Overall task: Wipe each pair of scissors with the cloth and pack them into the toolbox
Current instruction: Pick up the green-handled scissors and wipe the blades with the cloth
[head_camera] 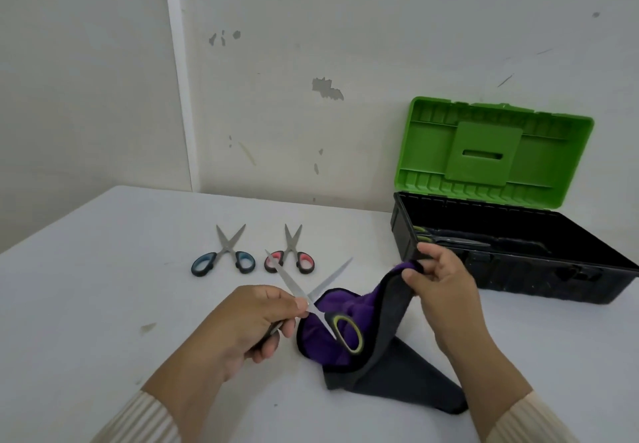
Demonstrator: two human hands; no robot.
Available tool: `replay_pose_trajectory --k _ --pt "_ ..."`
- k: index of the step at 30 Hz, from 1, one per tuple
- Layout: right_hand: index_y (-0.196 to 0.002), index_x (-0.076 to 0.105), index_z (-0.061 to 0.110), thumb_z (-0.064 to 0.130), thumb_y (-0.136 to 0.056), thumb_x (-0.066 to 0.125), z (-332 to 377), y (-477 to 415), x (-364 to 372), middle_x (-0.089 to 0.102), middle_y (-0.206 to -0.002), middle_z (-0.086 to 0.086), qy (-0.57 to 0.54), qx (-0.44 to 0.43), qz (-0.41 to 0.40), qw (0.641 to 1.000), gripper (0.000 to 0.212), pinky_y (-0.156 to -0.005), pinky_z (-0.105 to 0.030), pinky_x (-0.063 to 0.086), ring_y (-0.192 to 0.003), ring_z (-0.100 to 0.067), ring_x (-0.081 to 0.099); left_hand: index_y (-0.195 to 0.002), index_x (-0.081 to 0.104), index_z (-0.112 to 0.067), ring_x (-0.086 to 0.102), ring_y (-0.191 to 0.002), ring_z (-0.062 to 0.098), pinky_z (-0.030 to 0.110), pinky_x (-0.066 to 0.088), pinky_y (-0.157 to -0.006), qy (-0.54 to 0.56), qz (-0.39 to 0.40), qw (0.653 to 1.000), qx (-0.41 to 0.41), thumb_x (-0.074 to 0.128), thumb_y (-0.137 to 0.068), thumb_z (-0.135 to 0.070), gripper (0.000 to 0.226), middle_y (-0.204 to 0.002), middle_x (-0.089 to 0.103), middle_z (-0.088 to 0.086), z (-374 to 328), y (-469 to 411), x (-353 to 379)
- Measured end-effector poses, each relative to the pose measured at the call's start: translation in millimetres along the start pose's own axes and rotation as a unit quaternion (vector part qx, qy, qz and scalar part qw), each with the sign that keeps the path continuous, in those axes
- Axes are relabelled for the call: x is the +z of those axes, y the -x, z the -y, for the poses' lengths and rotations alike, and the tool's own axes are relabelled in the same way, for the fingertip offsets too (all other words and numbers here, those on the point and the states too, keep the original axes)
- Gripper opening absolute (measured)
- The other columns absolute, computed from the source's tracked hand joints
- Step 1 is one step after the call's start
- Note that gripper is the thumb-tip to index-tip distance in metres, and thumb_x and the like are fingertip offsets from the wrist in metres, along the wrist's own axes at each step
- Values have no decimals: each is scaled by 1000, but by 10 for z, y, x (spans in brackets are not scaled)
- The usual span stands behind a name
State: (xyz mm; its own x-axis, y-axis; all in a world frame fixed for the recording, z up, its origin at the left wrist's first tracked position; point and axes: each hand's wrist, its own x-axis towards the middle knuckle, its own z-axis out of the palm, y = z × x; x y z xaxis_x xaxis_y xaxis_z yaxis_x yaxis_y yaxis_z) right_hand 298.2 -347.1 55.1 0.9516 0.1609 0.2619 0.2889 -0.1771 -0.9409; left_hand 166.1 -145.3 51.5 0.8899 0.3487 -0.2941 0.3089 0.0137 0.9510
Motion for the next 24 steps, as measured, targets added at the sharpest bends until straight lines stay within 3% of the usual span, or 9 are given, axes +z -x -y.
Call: replay_pose_trajectory --k 3,5,8,10,12,16,20,24 --pt "-84 65 28 -4 -75 68 163 148 88 66 -81 0 -38 -60 35 997 34 -75 -18 50 -77 -12 60 -87 66 6 37 -35 14 20 27 -39 -17 -9 1000 -2 67 -83 -23 29 -54 56 3 17 -3 66" --pt "-77 70 27 -1 -74 70 226 338 265 67 -80 7 54 -147 89 984 28 -78 -11 46 -79 -3 61 -84 64 7 36 -34 15 19 26 -40 -19 -14 1000 1 66 -84 -22 30 -55 55 5 28 1 136" --pt "-83 73 14 3 -76 65 147 487 505 63 -82 1 224 -294 121 921 15 -76 2 37 -85 -3 53 -70 63 -3 34 -34 15 19 22 -41 -17 -12 1000 19 65 -84 -19 21 -52 53 6 38 29 228" --pt "-85 73 11 6 -79 62 105 410 534 63 -82 -1 258 -298 119 911 13 -73 3 35 -79 -6 51 -65 61 -6 31 -33 15 20 20 -41 -19 -12 999 36 65 -84 -17 22 -50 52 6 45 40 254" --pt "-90 73 9 5 -83 61 91 359 514 58 -84 1 247 -261 93 928 14 -71 4 34 -70 3 50 -63 59 -7 28 -33 15 19 19 -40 -21 -12 999 47 65 -84 -16 24 -48 51 5 52 39 266" --pt "-95 71 16 15 -86 58 92 443 520 60 -91 0 214 -224 148 939 15 -68 -3 37 -75 0 50 -60 60 -8 25 -33 14 18 17 -39 -4 -10 999 46 66 -84 -14 26 -46 49 5 58 30 294" --pt "-95 71 14 9 -86 59 83 348 495 55 -88 2 218 -211 89 949 16 -69 1 35 -74 8 51 -58 58 -9 24 -32 13 18 16 -39 -6 -8 998 55 65 -85 -13 29 -44 48 3 54 36 289" --pt "-96 70 15 16 -86 57 91 422 522 58 -90 1 207 -216 117 947 16 -67 -2 36 -75 0 51 -62 59 -7 24 -32 13 18 16 -39 -3 -8 999 54 64 -86 -13 25 -45 48 4 34 47 291"
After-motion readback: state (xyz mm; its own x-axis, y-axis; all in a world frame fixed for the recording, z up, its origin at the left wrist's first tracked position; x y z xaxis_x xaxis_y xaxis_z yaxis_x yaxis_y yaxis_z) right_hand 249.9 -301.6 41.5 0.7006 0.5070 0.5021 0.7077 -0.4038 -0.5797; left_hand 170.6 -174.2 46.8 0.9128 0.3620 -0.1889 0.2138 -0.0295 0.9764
